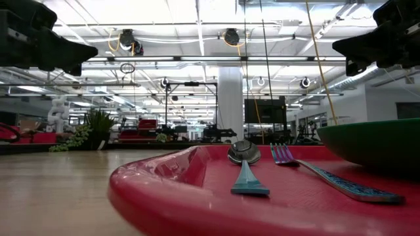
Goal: Pick and place plate/cup/fork/spoon on tray
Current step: Return to Home Position
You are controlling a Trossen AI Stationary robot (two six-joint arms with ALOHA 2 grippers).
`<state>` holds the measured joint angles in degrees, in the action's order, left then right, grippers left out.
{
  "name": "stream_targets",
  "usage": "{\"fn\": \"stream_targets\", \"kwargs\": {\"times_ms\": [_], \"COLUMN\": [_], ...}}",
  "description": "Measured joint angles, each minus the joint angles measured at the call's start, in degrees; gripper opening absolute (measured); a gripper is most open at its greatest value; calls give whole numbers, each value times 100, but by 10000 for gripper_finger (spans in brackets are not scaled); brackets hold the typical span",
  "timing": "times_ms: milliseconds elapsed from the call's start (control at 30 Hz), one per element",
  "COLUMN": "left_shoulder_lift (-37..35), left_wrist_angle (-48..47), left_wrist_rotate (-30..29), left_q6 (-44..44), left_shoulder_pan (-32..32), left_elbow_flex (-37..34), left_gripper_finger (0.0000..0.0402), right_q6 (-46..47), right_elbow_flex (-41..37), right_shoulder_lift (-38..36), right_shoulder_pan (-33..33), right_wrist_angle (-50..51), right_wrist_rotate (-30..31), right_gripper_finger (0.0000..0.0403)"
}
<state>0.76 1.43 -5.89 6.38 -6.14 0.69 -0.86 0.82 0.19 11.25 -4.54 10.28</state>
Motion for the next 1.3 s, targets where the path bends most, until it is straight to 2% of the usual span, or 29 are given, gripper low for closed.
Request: {"fn": "stream_targets", "kwargs": {"times_ms": [233, 1300], "left_shoulder_lift": [4, 4], "left_wrist_angle": [66, 173], "left_wrist_rotate": [-15, -18], "left_q6": [54, -65], "left_shoulder_pan": [11, 11], "left_elbow_flex": [-7, -13], "left_gripper_finger": [36, 37], "right_q6": [0, 0], "right_elbow_flex": [0, 0], "right_shoulder_lift": [0, 0], "right_shoulder_pan": [0, 0], "right_wrist_angle": [-36, -42], "right_wrist_rotate": [0, 0], "right_gripper_finger": [0, 0]}}
